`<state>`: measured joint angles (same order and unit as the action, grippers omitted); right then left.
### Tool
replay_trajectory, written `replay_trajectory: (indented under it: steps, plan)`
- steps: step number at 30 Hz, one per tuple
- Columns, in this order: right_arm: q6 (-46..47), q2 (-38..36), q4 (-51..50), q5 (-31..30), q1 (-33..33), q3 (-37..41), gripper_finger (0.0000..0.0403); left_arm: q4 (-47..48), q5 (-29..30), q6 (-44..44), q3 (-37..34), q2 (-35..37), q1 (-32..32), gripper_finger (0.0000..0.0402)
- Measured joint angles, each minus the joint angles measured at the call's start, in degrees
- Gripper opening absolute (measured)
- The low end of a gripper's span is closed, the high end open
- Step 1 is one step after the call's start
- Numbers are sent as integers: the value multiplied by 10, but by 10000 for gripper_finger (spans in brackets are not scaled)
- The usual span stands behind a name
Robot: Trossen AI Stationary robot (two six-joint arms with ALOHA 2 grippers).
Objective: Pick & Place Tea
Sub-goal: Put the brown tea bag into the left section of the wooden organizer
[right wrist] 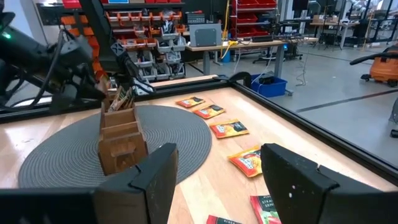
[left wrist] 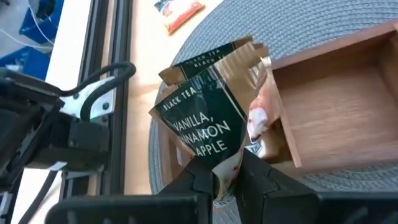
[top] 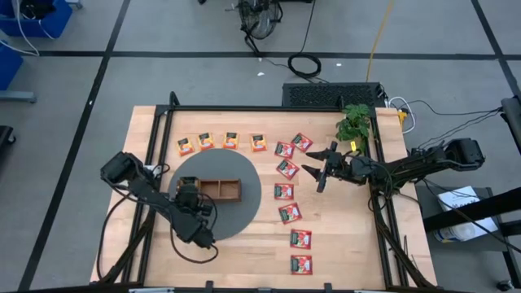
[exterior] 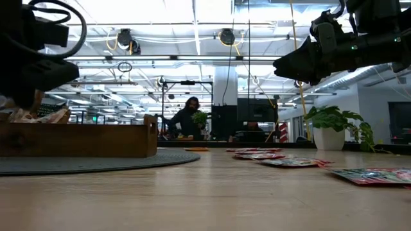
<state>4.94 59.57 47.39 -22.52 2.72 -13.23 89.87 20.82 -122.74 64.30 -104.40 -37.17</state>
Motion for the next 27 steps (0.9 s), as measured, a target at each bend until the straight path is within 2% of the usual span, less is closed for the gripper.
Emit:
replay_trajectory:
  steps: [5, 10, 14, 27]
  plan:
    - [3, 0, 3, -1, 0, 0, 212, -7, 9, 25, -17, 0, 11, 44]
    - [4, 0, 4, -2, 0, 0, 212, -49, 55, 66, -26, 0, 28, 37]
    - [4, 0, 4, -2, 0, 0, 212, -47, 61, 83, -33, 0, 43, 39]
    - [4, 0, 3, -2, 0, 0, 212, -40, 0, 85, -36, 0, 50, 136]
